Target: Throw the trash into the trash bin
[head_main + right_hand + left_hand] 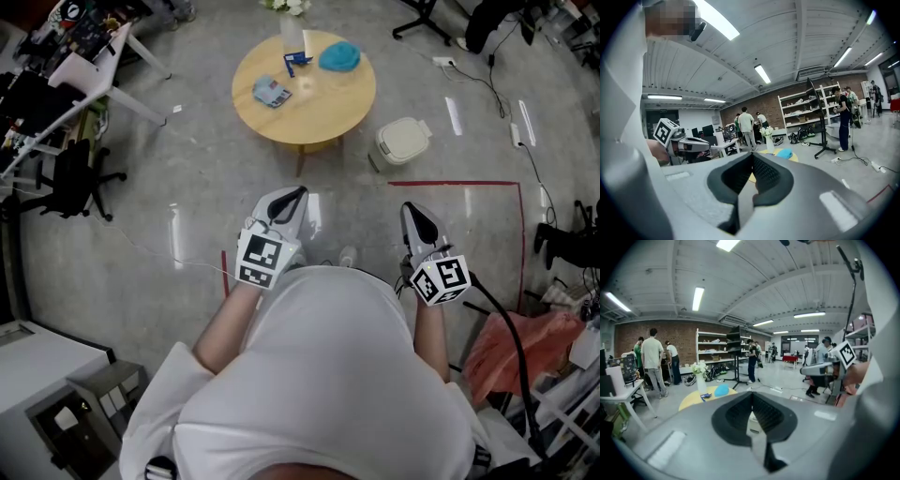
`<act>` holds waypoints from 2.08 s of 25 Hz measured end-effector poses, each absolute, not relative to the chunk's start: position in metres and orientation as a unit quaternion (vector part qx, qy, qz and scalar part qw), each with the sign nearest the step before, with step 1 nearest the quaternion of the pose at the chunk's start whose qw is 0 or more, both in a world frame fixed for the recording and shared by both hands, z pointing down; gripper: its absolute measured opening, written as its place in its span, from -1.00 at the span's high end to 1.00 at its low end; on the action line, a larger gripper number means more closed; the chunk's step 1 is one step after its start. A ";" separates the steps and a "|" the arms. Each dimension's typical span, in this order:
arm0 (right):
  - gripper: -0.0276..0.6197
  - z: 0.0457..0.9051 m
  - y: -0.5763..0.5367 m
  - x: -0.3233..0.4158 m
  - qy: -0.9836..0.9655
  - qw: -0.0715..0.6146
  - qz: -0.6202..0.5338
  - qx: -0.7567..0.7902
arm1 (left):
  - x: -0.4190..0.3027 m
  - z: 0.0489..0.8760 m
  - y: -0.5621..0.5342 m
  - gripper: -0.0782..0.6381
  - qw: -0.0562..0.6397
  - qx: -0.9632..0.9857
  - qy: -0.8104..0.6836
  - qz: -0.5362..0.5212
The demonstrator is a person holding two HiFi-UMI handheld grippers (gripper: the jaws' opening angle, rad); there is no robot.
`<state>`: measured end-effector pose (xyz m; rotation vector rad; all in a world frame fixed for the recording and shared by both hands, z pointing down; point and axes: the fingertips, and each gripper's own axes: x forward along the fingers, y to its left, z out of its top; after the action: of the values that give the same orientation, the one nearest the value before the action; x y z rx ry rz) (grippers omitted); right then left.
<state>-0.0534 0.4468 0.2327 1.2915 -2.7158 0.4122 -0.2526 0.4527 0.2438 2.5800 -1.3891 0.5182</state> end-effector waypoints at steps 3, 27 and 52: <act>0.91 0.234 0.445 -0.049 -0.895 0.056 0.134 0.422 | -0.247 0.244 0.452 0.77 0.084 0.864 -0.466 0.174; 0.91 0.258 0.413 0.015 -0.921 0.076 0.143 0.354 | -0.181 0.256 0.440 0.77 0.085 0.842 -0.499 0.184; 0.91 0.271 0.363 0.021 -0.901 0.075 0.165 0.394 | -0.185 0.261 0.369 0.77 0.086 0.853 -0.477 0.195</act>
<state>0.0210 0.3631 0.2708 1.1827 -2.7024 0.4947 -0.1851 0.3689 0.2614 2.5423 -1.4205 0.5799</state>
